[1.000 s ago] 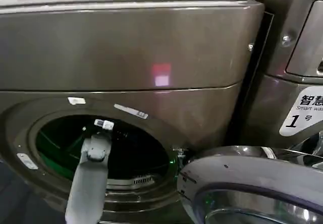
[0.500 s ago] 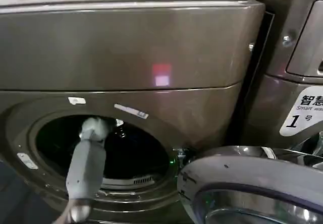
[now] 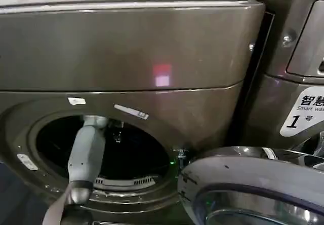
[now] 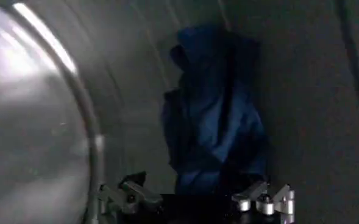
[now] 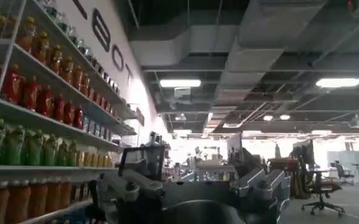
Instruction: Grasp the clothes from the dryer.
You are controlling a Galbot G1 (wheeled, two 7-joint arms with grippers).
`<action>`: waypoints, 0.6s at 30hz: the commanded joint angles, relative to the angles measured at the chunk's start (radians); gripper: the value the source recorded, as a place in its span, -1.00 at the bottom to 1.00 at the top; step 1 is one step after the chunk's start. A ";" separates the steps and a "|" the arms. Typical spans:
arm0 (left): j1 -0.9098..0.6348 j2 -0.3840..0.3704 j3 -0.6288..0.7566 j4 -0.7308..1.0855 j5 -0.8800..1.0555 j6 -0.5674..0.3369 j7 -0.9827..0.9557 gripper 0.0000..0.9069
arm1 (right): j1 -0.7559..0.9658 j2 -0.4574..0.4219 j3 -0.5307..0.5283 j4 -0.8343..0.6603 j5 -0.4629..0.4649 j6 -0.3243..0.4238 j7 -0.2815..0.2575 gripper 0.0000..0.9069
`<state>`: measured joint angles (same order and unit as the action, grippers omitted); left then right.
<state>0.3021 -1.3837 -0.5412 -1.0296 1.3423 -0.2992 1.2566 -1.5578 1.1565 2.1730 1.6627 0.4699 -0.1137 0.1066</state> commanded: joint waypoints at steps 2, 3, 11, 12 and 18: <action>-0.071 0.004 0.039 0.126 0.039 -0.086 0.078 1.00 | 0.002 0.008 -0.005 0.008 -0.001 0.003 -0.003 1.00; -0.074 0.004 0.042 0.133 0.042 -0.085 0.076 1.00 | 0.003 0.008 -0.005 0.009 -0.002 0.003 -0.003 1.00; -0.127 0.027 0.096 0.270 0.026 -0.045 0.003 1.00 | -0.001 0.013 -0.004 0.000 0.000 0.006 -0.002 1.00; -0.133 0.028 0.096 0.281 0.012 -0.042 0.000 1.00 | -0.002 0.014 -0.004 -0.003 0.000 0.008 -0.002 1.00; -0.159 0.029 0.094 0.356 -0.008 -0.040 -0.041 1.00 | 0.003 0.019 -0.011 0.002 -0.001 0.011 -0.001 1.00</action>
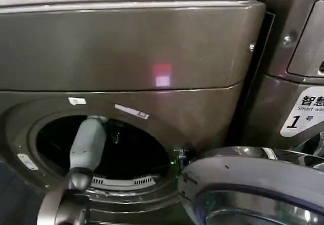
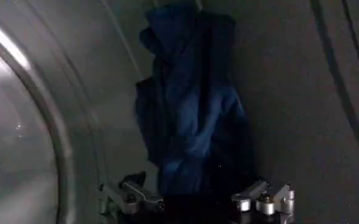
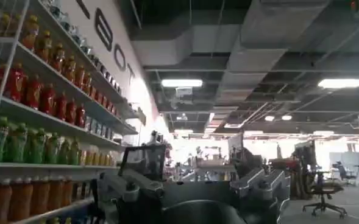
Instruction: Grasp the clothes from the dryer.
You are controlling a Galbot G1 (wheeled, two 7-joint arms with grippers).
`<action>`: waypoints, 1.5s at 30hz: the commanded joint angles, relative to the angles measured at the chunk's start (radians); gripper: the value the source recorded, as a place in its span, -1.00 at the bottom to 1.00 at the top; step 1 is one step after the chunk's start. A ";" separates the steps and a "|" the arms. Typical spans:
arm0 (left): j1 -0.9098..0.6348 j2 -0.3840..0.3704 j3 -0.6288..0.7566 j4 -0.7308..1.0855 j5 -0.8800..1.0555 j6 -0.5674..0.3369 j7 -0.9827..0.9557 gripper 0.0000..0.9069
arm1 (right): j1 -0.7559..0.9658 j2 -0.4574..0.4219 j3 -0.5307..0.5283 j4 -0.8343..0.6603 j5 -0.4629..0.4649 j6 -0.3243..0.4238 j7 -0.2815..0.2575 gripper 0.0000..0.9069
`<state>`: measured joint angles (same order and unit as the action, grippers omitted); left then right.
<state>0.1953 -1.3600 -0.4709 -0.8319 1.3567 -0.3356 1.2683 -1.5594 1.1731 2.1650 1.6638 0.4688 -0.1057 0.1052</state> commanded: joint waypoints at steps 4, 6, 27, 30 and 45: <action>-0.066 0.005 0.030 0.206 -0.062 -0.003 -0.089 1.00 | 0.011 0.007 -0.010 0.004 -0.003 0.003 0.001 1.00; -0.069 0.003 0.031 0.221 -0.073 -0.003 -0.101 1.00 | 0.014 0.011 -0.016 0.007 -0.005 0.003 0.001 1.00; -0.061 -0.001 0.029 0.335 -0.243 0.006 -0.119 1.00 | 0.010 0.025 -0.030 0.018 -0.019 0.003 0.006 1.00; -0.057 0.000 0.023 0.337 -0.239 0.005 -0.107 1.00 | 0.007 0.026 -0.027 0.019 -0.018 0.003 0.006 1.00; -0.036 0.010 0.011 0.254 -0.228 0.001 -0.082 -1.00 | 0.010 0.027 -0.031 0.024 -0.016 0.001 0.008 1.00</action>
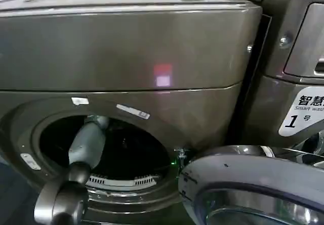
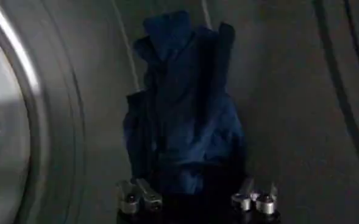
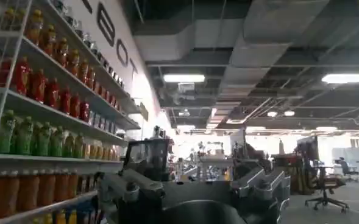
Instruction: Grasp the clothes from the dryer.
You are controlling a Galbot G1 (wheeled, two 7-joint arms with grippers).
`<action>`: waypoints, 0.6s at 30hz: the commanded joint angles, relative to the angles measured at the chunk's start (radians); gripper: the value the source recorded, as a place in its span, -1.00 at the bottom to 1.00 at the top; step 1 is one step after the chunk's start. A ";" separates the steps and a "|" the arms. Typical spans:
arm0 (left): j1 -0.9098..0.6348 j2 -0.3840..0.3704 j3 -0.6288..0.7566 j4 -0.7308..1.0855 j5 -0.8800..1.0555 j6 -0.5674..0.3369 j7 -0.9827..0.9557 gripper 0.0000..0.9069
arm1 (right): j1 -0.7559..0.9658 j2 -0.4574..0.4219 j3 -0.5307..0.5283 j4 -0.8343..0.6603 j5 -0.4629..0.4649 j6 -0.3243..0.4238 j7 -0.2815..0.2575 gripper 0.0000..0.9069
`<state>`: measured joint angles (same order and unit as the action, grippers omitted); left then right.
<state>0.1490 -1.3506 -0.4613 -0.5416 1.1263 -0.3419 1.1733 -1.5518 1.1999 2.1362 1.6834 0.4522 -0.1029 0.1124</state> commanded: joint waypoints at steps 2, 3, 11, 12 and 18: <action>0.011 -0.001 0.004 -0.058 0.002 0.014 0.021 -1.00 | 0.003 -0.001 -0.004 0.003 0.001 -0.001 0.001 1.00; 0.011 -0.001 0.004 -0.063 0.003 0.017 0.024 -1.00 | 0.004 -0.001 -0.004 0.002 0.000 -0.001 0.001 1.00; 0.008 -0.004 0.006 -0.114 0.011 0.018 0.054 -1.00 | 0.010 -0.002 -0.015 0.007 0.038 -0.006 0.001 1.00; 0.007 -0.004 0.006 -0.116 0.009 0.020 0.051 -1.00 | 0.011 -0.002 -0.016 0.009 0.041 -0.008 0.000 1.00; 0.034 -0.012 0.000 -0.265 -0.066 0.167 -0.027 -1.00 | 0.026 -0.003 -0.026 0.029 0.041 -0.037 0.007 1.00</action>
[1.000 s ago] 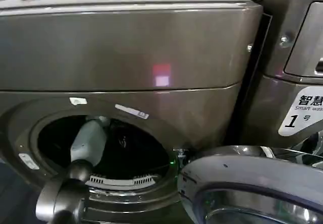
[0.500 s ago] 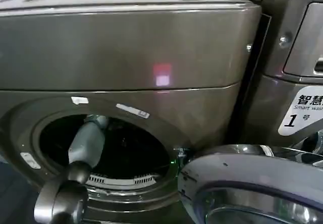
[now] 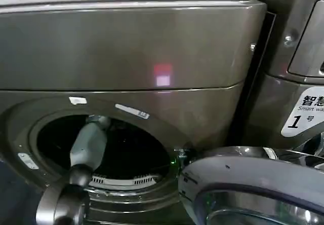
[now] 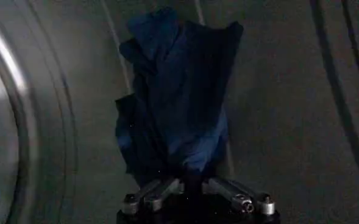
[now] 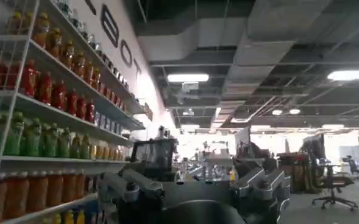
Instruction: Grasp the clothes from the dryer.
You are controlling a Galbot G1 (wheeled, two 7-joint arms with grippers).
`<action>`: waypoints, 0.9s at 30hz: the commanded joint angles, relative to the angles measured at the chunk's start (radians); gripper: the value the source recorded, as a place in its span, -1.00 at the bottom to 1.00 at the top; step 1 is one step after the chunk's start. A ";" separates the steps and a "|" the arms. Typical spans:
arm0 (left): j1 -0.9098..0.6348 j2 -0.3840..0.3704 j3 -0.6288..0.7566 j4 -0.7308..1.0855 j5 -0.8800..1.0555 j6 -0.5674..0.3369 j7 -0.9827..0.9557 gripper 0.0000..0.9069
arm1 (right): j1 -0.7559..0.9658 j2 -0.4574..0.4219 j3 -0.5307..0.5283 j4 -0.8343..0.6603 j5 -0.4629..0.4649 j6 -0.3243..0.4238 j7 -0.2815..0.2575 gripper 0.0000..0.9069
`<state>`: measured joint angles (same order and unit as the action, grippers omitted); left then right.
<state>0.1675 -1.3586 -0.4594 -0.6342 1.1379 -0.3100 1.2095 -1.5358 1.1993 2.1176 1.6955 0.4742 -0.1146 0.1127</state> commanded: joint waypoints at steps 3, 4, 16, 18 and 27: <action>0.031 -0.016 -0.010 -0.241 -0.167 0.222 -0.201 -1.00 | 0.019 -0.006 -0.015 0.021 0.011 -0.035 0.008 1.00; 0.041 -0.023 -0.023 -0.258 -0.210 0.230 -0.251 -1.00 | 0.022 -0.006 -0.017 0.022 0.007 -0.033 0.007 1.00; 0.163 -0.090 -0.060 -0.452 -0.481 0.451 -0.703 -1.00 | 0.041 -0.013 -0.021 0.049 0.014 -0.050 0.030 1.00; 0.188 -0.098 -0.063 -0.481 -0.508 0.482 -0.772 -1.00 | 0.041 -0.014 -0.039 0.021 -0.036 0.034 0.032 1.00; 0.289 -0.145 -0.057 -0.644 -0.995 0.655 -1.193 -1.00 | 0.033 -0.013 -0.028 0.017 -0.062 0.037 0.031 1.00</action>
<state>0.3500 -1.4632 -0.5069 -1.0807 0.6243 0.1331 0.5096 -1.5036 1.1934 2.0858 1.7173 0.4414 -0.1069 0.1339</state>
